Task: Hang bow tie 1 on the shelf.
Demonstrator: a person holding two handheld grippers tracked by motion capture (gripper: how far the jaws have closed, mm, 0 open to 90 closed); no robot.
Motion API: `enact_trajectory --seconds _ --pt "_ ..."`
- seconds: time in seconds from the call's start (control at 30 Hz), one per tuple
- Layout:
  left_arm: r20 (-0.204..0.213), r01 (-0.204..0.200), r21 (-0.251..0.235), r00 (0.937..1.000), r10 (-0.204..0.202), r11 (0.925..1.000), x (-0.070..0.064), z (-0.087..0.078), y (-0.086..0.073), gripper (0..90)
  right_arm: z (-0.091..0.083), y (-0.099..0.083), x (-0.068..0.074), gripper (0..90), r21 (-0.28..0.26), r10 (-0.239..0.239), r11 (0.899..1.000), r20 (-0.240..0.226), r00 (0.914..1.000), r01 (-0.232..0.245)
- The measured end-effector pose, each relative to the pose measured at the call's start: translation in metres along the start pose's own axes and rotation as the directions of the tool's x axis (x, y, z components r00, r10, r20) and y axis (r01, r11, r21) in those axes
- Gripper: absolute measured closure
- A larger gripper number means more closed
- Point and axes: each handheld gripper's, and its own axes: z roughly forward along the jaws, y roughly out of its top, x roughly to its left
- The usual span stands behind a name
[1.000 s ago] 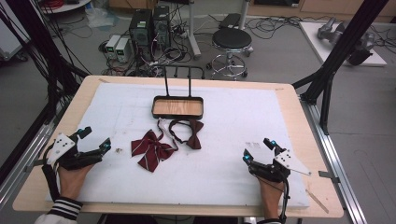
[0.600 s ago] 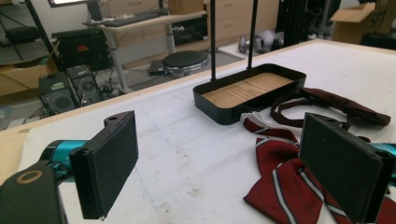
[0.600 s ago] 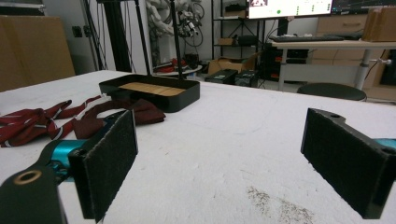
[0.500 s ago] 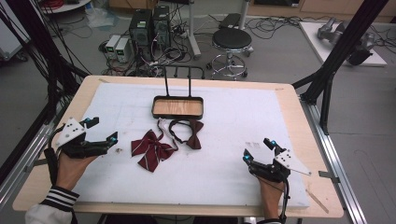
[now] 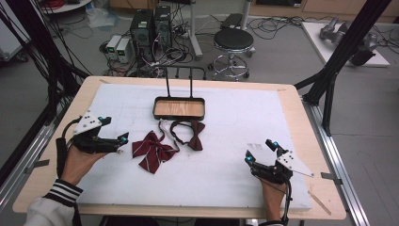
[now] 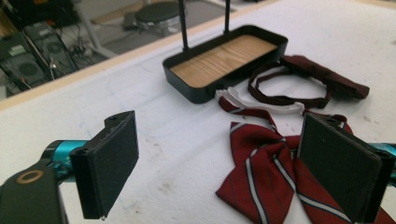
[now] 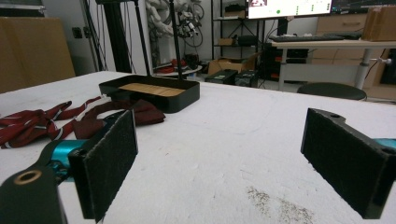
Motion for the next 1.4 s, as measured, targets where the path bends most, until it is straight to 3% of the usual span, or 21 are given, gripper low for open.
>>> enact_trajectory --seconds 0.27,0.53,0.93,1.3,1.4 --pt "0.066 -0.027 0.088 0.9976 0.022 0.9957 -0.012 0.018 0.009 13.2 0.000 0.000 -0.001 10.2 -0.005 -0.006 1.000 0.001 1.0000 0.006" --pt "0.099 -0.039 0.154 0.9948 0.024 0.9872 -0.020 0.032 0.017 13.6 0.000 0.000 -0.001 10.2 -0.002 0.002 1.000 0.003 1.0000 -0.002" --pt "0.150 -0.066 0.257 0.9883 0.028 0.9640 -0.035 0.059 0.021 15.3 0.000 0.000 -0.001 10.2 -0.006 -0.004 1.000 0.005 1.0000 0.004" --pt "0.186 -0.099 0.377 0.9821 0.030 0.9209 -0.047 0.087 0.022 18.1 0.000 0.000 -0.001 10.1 -0.004 0.001 1.000 0.003 1.0000 -0.001" --pt "0.180 -0.101 0.420 0.9833 0.026 0.9020 -0.050 0.093 0.020 18.6 0.000 0.000 0.000 10.2 -0.002 0.004 1.000 0.002 1.0000 -0.004"
